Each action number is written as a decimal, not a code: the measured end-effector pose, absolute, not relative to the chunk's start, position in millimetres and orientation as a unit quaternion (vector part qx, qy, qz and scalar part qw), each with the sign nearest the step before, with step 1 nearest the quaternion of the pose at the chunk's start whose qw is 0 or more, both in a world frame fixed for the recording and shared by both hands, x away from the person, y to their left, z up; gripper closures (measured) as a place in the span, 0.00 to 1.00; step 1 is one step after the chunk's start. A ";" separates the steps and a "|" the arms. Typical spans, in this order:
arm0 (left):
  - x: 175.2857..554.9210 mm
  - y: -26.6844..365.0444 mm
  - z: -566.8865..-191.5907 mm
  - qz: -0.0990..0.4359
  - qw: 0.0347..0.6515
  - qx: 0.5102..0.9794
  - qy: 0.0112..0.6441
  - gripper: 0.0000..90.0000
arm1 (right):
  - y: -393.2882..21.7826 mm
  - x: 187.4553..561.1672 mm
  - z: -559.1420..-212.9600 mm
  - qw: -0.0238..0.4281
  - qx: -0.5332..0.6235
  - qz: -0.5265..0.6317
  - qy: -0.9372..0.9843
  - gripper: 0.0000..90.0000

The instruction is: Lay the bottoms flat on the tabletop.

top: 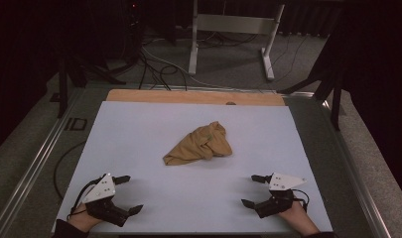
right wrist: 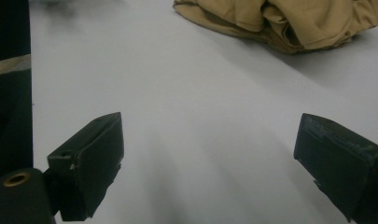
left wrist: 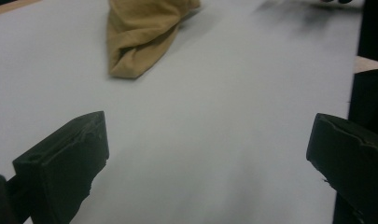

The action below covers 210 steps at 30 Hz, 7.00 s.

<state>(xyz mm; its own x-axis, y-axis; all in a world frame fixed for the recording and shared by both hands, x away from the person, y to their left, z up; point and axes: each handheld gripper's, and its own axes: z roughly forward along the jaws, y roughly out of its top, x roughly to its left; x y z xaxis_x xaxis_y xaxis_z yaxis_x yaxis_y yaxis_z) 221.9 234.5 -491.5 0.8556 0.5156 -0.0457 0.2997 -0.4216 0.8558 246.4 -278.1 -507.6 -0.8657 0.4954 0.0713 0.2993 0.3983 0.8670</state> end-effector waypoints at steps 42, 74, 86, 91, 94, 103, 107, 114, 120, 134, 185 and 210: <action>251.6 184.7 -421.5 0.112 0.498 0.842 0.175 0.00 | -244.4 276.3 -423.9 0.136 0.200 0.518 0.820 0.10; 336.2 150.3 -476.6 0.165 0.418 0.841 0.301 0.05 | -200.0 383.9 -457.7 0.165 0.300 0.506 0.792 0.15; 345.6 145.1 -506.1 0.145 0.372 0.855 0.331 0.19 | -195.3 400.6 -493.0 0.132 0.350 0.478 0.795 0.18; 352.8 141.9 -517.1 0.149 0.335 0.862 0.349 0.26 | -195.8 405.9 -500.3 0.123 0.361 0.456 0.804 0.32; 355.5 141.9 -522.0 0.142 0.331 0.864 0.351 0.31 | -191.1 403.5 -502.9 0.110 0.351 0.441 0.819 0.44; 359.8 141.2 -519.8 0.111 0.343 0.868 0.342 0.58 | -187.3 399.0 -503.4 0.104 0.326 0.422 0.840 0.97; 361.5 140.8 -518.5 0.098 0.346 0.869 0.341 0.74 | -187.0 396.7 -498.2 0.114 0.317 0.419 0.843 0.99; 363.0 137.6 -514.2 0.101 0.345 0.866 0.348 0.92 | -192.0 395.6 -490.8 0.120 0.322 0.425 0.838 0.99; 365.7 140.6 -497.2 0.147 0.356 0.849 0.363 0.93 | -203.9 397.7 -477.3 0.146 0.332 0.434 0.825 0.99; 362.1 153.0 -412.0 0.309 0.377 0.804 0.341 0.93 | -230.5 405.0 -416.5 0.222 0.341 0.484 0.775 0.99; 220.1 124.7 -479.1 0.106 0.343 0.911 0.204 0.81 | -282.5 258.5 -492.2 0.102 0.295 0.384 0.869 0.88; 314.1 112.9 -445.9 0.104 0.395 0.835 0.369 0.27 | -248.3 348.9 -458.6 0.131 0.352 0.438 0.817 0.32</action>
